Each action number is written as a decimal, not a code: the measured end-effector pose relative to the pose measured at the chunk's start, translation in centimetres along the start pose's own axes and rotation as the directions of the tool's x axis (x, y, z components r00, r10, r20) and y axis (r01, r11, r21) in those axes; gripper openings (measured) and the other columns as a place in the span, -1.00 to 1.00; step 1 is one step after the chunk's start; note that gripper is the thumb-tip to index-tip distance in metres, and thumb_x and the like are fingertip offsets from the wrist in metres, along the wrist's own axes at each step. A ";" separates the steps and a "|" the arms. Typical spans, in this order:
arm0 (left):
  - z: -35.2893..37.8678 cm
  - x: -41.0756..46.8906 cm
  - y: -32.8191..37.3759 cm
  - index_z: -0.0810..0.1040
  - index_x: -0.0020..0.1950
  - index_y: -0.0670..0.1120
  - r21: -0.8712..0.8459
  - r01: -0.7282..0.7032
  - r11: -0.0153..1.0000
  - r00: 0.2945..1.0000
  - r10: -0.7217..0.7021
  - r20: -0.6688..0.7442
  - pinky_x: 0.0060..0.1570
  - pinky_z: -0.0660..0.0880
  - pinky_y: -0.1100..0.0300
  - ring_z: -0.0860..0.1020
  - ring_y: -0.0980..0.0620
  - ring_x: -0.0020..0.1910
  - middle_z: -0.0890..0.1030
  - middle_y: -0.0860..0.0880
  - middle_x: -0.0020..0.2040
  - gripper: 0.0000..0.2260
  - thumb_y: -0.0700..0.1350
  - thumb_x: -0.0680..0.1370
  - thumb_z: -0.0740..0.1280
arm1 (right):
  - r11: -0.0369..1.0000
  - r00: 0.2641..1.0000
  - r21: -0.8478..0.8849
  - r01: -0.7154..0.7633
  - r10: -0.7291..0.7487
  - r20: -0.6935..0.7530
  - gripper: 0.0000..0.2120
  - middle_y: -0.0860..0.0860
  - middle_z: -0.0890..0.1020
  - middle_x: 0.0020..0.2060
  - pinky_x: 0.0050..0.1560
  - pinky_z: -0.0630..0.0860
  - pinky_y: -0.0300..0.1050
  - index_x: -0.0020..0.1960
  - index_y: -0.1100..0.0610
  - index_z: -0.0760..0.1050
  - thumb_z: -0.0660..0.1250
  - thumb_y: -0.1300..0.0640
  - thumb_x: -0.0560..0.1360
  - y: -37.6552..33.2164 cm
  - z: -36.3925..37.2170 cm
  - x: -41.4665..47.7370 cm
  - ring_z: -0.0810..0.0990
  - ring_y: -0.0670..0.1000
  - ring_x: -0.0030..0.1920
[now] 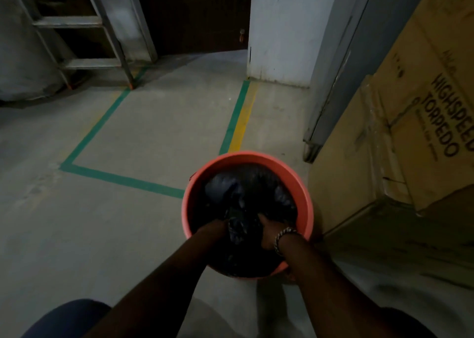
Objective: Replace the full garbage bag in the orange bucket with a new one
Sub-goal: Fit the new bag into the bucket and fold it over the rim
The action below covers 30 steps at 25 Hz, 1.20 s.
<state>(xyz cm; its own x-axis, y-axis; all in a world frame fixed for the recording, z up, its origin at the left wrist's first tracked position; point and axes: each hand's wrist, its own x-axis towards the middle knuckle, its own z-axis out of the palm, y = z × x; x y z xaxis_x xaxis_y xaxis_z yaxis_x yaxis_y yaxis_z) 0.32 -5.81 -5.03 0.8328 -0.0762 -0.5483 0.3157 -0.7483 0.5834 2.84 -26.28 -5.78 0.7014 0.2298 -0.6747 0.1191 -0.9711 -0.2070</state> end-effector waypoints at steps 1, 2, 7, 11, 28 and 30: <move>1.0 -0.9 -0.2 0.68 0.14 -0.18 -0.229 0.039 0.973 0.998 -0.048 -0.036 0.11 0.60 0.06 0.66 -0.10 0.09 0.64 -0.27 0.18 -0.79 -0.26 0.61 0.27 | 0.999 0.997 -0.035 0.030 -0.027 0.073 -0.31 0.19 0.28 0.56 0.56 0.16 0.03 0.61 0.04 0.15 0.32 0.01 0.55 -0.3 0.2 0.2 0.28 0.23 0.54; 1.9 -1.6 -0.5 0.73 0.00 -0.17 -0.425 0.088 0.901 0.994 -0.105 -0.017 -0.02 0.63 0.13 0.68 -0.08 0.00 0.67 -0.29 0.09 -0.81 -0.34 0.55 0.34 | 0.997 0.988 -0.059 0.046 -0.036 0.149 -0.42 0.20 0.33 0.54 0.54 0.18 0.00 0.57 0.11 0.26 0.28 0.02 0.60 -0.6 0.3 0.4 0.31 0.21 0.52; -0.7 -2.7 0.0 0.53 0.32 -0.32 -0.431 0.034 0.902 0.996 -0.064 -0.054 -0.05 0.61 0.25 0.70 0.01 -0.02 0.63 -0.30 0.18 -0.72 -0.34 0.61 0.27 | 0.995 0.994 0.035 0.096 -0.097 0.042 -0.50 0.15 0.45 0.47 0.48 0.31 -0.04 0.51 0.02 0.39 0.27 0.05 0.57 -0.2 -0.8 -0.6 0.43 0.18 0.44; -4.7 -0.3 2.7 0.24 0.58 -0.01 -0.174 -0.003 0.985 0.995 -0.014 -0.098 0.30 0.43 0.06 0.52 -0.19 0.34 0.51 -0.24 0.38 -0.53 -0.03 0.67 0.19 | 0.958 0.970 0.279 0.062 0.008 -0.242 -0.08 0.15 0.48 0.44 0.24 0.49 -0.10 0.64 -0.17 -0.10 0.36 0.18 0.47 1.3 -5.4 -4.1 0.56 0.19 0.31; -11.6 -2.1 -2.0 0.37 0.42 0.16 -0.355 -0.113 0.928 0.925 -0.032 -0.378 0.12 0.57 0.04 0.64 -0.06 0.13 0.65 -0.03 0.17 -0.26 0.06 0.23 0.45 | 0.849 0.870 0.511 -0.135 0.348 -0.349 -0.04 0.29 0.57 0.25 0.12 0.56 0.05 0.63 -0.12 -0.20 0.39 0.00 0.49 7.1 -9.5 -4.9 0.60 0.31 0.13; -12.2 -1.3 -2.2 0.44 0.39 0.20 -0.259 -0.132 0.957 0.905 0.009 -0.425 0.16 0.57 0.00 0.65 -0.06 0.14 0.67 -0.01 0.16 -0.33 0.04 0.25 0.38 | 0.887 0.881 0.443 -0.127 0.306 -0.359 -0.08 0.29 0.58 0.22 0.06 0.56 0.02 0.63 -0.16 -0.20 0.36 -0.02 0.52 7.0 -10.0 -4.2 0.61 0.29 0.09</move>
<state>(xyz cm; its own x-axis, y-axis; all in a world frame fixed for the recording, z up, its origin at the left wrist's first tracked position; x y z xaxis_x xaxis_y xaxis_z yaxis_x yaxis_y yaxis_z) 4.08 4.00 1.70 0.9500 0.2042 -0.2363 0.3105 -0.5351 0.7857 7.74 -34.73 2.67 0.9074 -0.1181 -0.4034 -0.2953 -0.8621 -0.4118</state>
